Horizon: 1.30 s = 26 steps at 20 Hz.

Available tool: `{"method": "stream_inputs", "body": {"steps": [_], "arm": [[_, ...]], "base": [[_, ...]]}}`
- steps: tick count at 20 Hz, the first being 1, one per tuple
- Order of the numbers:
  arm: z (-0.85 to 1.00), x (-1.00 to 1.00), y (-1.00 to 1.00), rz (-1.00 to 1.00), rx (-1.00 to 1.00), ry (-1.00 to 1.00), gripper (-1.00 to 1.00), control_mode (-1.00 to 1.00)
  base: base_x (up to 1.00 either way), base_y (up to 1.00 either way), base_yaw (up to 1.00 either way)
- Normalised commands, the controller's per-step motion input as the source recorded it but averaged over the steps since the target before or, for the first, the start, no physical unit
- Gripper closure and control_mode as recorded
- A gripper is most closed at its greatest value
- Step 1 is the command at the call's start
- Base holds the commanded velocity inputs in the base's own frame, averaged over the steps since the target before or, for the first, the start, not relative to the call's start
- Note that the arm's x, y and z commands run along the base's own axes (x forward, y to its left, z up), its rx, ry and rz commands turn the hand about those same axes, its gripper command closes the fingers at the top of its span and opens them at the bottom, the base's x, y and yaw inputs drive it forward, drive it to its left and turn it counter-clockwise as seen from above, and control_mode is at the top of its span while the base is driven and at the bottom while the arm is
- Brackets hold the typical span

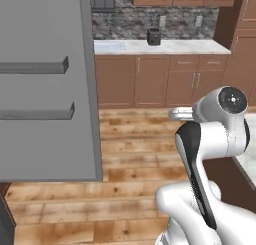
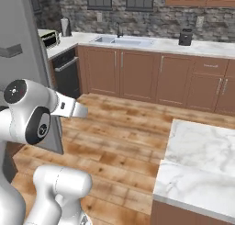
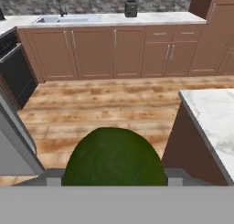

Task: Pick lime from the fridge and place it on the plate on the counter.

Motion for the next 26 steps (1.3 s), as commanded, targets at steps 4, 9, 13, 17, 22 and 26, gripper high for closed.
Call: {"method": "stream_inputs", "body": {"steps": [4,9,13,17,22,26], "arm": [[0.00,0.00,0.00,0.00,0.00,0.00,1.00,1.00],[0.00,0.00,0.00,0.00,0.00,0.00,1.00,1.00],[0.00,0.00,0.00,0.00,0.00,0.00,1.00,1.00],[0.00,0.00,0.00,0.00,0.00,0.00,1.00,1.00],[0.00,0.00,0.00,0.00,0.00,0.00,1.00,1.00],[0.00,0.00,0.00,0.00,0.00,0.00,1.00,1.00]], "base": [[0.25,-0.26,-0.25],[0.34,-0.16,-0.23],[0.48,-0.08,-0.19],[0.56,-0.01,-0.15],[0.72,0.00,-0.09],[0.82,0.00,-0.05]]}}
